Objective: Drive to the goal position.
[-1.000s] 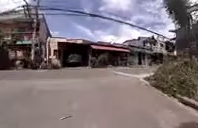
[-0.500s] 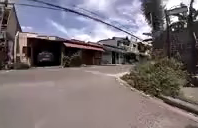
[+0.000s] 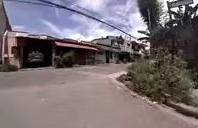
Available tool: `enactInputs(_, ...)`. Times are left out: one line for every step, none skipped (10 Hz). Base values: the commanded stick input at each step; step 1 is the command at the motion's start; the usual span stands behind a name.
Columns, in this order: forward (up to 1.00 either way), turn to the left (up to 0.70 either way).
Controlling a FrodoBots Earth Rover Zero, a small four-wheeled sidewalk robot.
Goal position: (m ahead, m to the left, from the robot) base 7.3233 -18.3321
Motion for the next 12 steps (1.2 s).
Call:
enactInputs(1.0,0.0)
enactInputs(1.0,0.0)
enactInputs(1.0,0.0)
enactInputs(1.0,0.0)
enactInputs(1.0,0.0)
enactInputs(1.0,0.0)
enactInputs(1.0,0.0)
enactInputs(1.0,0.0)
enactInputs(1.0,0.0)
enactInputs(1.0,0.0)
enactInputs(1.0,0.0)
enactInputs(1.0,0.0)
